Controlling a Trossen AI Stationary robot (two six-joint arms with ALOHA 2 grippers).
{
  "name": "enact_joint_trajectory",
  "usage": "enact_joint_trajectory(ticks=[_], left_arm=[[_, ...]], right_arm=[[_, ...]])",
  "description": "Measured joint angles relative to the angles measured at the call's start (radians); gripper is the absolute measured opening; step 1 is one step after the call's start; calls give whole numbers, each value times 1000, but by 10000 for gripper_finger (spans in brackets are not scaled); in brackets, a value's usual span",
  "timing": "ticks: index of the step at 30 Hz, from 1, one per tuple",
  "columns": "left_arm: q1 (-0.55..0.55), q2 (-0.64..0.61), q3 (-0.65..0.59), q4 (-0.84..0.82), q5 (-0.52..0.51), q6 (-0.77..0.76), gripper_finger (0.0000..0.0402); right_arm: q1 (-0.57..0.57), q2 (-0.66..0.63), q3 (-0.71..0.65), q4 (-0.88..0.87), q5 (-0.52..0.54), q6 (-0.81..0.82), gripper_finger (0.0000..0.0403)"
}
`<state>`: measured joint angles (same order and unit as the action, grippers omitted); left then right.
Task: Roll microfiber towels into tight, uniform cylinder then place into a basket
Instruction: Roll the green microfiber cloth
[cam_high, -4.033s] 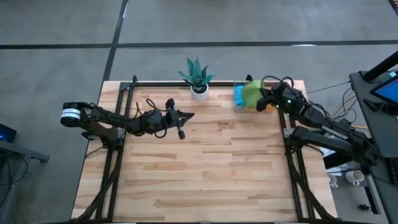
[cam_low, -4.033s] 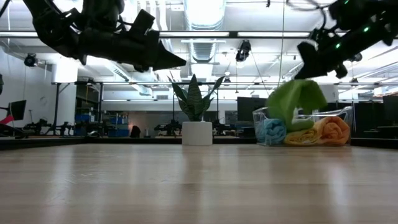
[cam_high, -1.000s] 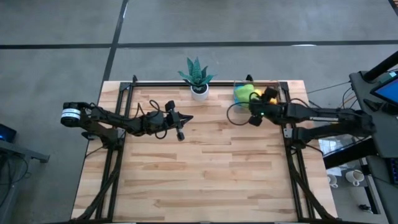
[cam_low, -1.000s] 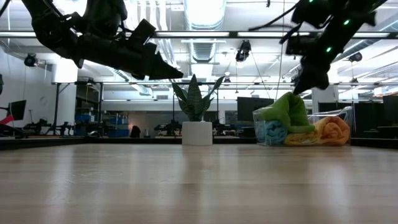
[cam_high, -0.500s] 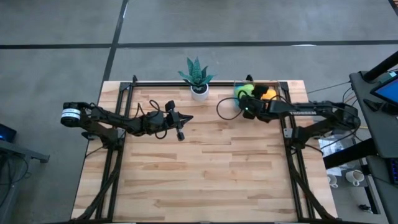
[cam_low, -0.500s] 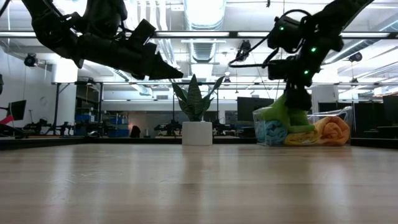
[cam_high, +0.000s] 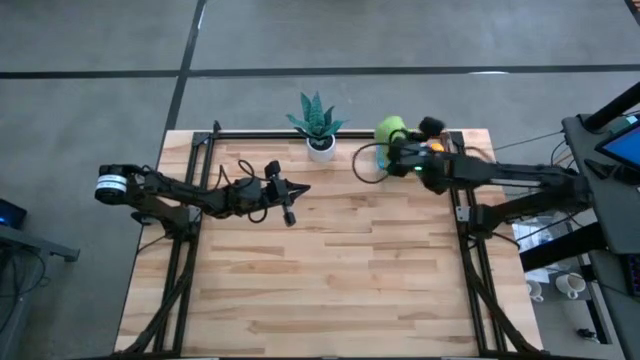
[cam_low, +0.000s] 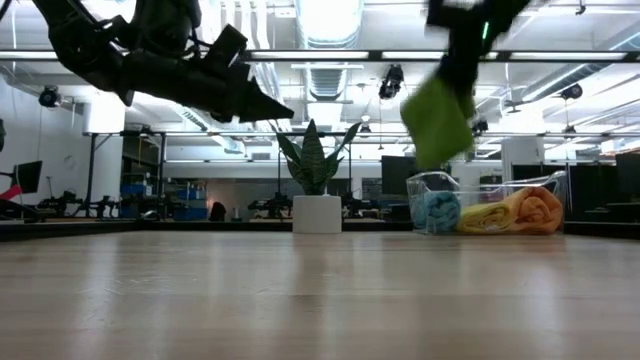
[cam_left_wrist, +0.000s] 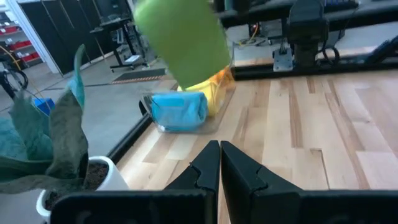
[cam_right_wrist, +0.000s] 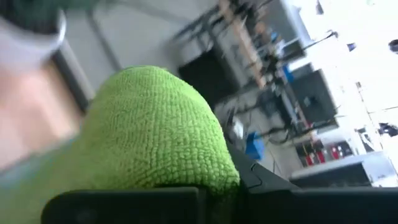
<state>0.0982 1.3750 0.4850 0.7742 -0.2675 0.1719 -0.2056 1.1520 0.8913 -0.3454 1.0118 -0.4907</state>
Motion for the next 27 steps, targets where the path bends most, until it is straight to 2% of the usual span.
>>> enact_joint_trajectory(ticks=[3,5,8,11,14,19,24,27], left_arm=[[-1,-29,0,-9,0,-1,0],[-6,-52,0,-23,0,-7,0],[-29,-109,0,-78,0,-8,0],[-64,-180,0,-149,0,-7,0],[-109,-260,0,-210,-8,-7,0],[-190,-365,-1,-322,-115,9,0],[-247,-397,-2,-367,-234,26,0],[-251,-393,-2,-366,-244,42,0]], right_arm=[[91,-66,136,-93,72,15,10],[148,-91,225,-175,82,77,9],[224,-103,339,-297,37,251,9],[278,-88,391,-380,4,416,9],[303,-52,394,-431,-19,548,9],[306,41,347,-421,-182,744,9],[306,168,281,-394,-250,732,9],[314,255,263,-375,-217,647,9]])
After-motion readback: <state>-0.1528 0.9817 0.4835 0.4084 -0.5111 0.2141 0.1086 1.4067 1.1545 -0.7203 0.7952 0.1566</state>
